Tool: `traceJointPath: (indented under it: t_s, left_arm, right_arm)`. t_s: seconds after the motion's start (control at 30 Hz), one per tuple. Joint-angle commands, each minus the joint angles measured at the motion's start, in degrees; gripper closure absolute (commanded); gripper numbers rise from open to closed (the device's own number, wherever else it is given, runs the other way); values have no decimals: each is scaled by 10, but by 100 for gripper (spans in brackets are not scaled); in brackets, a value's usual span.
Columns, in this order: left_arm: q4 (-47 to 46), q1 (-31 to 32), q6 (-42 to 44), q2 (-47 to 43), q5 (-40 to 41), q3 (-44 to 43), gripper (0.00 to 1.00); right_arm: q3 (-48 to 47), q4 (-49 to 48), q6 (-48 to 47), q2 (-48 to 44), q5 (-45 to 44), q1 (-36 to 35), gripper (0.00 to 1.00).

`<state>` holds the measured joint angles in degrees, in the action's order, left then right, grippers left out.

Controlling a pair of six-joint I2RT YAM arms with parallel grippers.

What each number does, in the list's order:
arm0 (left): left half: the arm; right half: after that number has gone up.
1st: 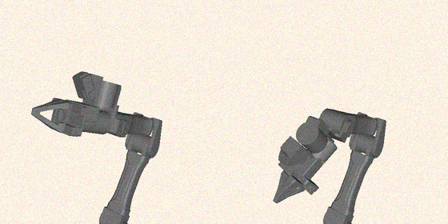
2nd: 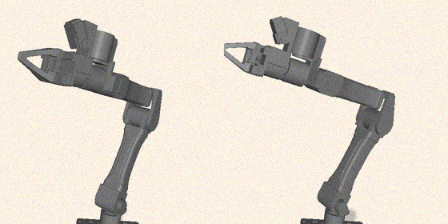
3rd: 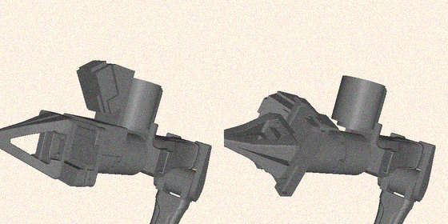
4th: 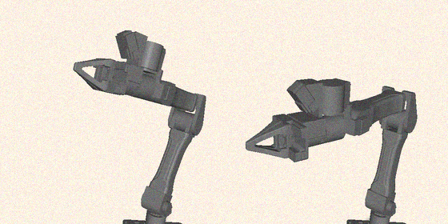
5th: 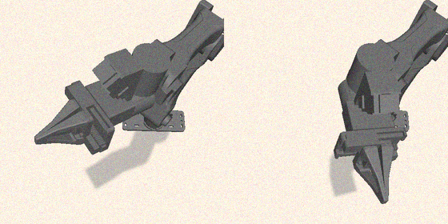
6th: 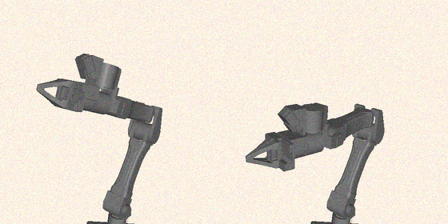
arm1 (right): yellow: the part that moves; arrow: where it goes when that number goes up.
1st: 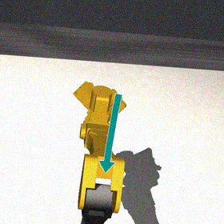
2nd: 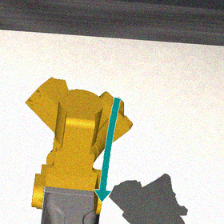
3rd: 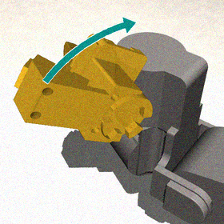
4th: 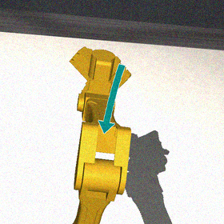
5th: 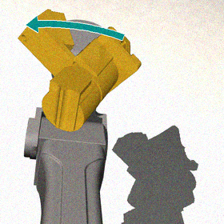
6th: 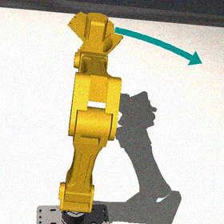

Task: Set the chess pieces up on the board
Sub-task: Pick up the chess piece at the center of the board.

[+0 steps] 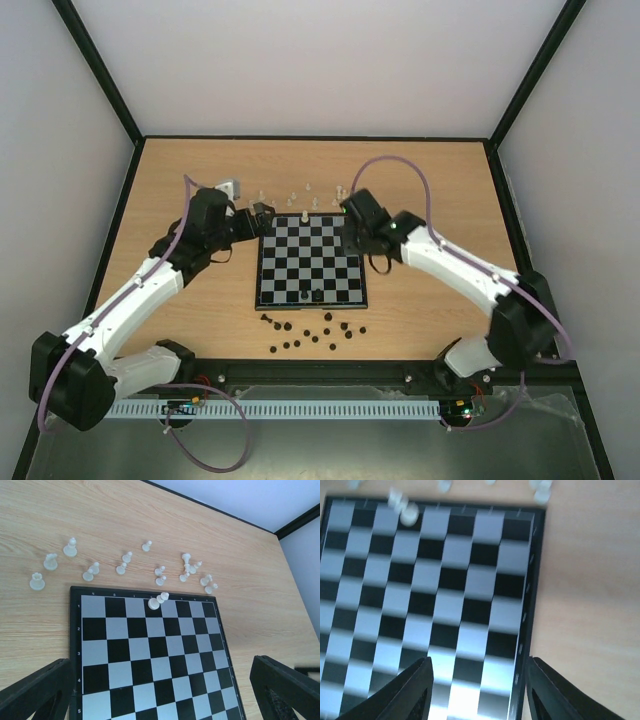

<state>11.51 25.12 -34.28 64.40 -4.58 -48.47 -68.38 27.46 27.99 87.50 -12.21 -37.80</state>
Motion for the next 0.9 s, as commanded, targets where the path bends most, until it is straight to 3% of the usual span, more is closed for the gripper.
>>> traceJointPath:
  t_s: [0.0,0.2,0.4,0.53,0.87]
  left_arm:
    - [25,7,-2,-28,-19,9,1]
    - [31,34,-2,-37,-15,-5,1]
    - [45,47,7,-42,-7,1,1]
    - [44,48,6,-66,1,23,1]
    - [34,48,-2,-78,10,56,1]
  right_arm:
    - [103,68,96,-101,-26,-78,48]
    - [204,82,224,-188,-48,-221,48]
    - [204,92,290,-137,-91,-343,51]
    - [187,77,286,-92,-99,-362,57]
    - [174,84,282,-44,-100,-364,61]
